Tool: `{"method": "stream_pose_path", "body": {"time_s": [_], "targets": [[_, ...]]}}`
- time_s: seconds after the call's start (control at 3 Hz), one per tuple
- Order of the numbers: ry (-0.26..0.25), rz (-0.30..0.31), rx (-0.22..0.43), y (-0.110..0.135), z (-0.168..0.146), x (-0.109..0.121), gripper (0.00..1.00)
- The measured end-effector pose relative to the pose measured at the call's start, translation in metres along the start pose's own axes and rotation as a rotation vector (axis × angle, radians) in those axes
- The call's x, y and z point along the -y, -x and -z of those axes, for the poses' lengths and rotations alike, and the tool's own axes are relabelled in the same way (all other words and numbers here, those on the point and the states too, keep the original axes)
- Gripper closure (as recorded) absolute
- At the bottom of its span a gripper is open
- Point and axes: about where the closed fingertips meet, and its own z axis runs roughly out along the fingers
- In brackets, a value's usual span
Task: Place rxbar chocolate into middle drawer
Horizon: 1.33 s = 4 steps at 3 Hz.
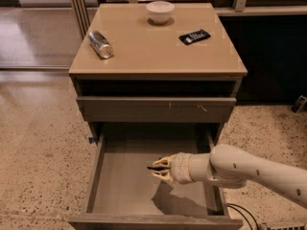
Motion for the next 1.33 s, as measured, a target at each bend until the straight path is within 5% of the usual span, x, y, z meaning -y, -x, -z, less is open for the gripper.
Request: {"method": "stream_pose_path", "body": {"time_s": [1.0,1.33], "targets": [[-0.068,-0.100,-0.066,-0.058,-0.049,-0.038,1.00],[-0.052,-0.151,-0.051,-0.071,-0.071,-0.053,1.00]]}}
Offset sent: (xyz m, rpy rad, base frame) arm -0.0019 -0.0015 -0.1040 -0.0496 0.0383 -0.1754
